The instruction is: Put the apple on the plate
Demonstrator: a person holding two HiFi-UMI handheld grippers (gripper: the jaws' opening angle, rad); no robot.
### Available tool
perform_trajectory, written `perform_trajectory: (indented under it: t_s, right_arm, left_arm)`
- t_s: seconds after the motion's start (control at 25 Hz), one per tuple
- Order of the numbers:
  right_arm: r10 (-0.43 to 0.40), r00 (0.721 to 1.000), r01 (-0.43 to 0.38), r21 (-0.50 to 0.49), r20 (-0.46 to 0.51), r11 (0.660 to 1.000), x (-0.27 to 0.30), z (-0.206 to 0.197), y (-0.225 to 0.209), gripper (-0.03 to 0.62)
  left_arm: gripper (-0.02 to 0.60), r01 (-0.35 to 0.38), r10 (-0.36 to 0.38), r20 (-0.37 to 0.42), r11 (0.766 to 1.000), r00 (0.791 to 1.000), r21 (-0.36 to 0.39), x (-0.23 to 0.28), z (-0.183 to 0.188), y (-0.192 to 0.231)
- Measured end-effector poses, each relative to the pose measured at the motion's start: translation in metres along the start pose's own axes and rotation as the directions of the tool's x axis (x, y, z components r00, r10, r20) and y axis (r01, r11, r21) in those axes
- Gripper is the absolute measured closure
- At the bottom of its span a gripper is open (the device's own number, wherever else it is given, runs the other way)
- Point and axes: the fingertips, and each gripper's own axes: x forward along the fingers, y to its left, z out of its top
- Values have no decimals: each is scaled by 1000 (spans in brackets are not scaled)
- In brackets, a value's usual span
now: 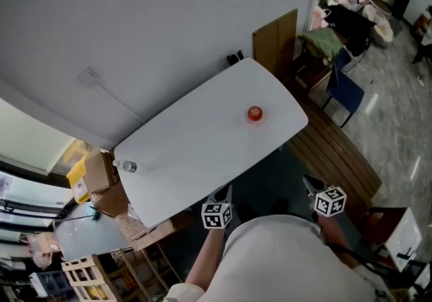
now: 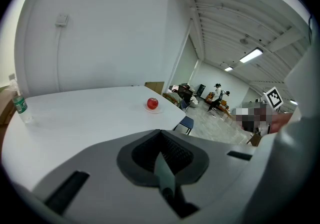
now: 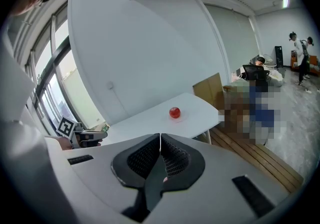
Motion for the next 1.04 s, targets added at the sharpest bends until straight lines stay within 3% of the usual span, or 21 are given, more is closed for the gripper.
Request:
perform_trajectory:
  t_s: [1.04]
  right_arm:
    - [18,1000,-19,61,18,998,7,6,-25,557]
  left_arm:
    - [580,-20,20,0,999,1000,39,12,14,-16]
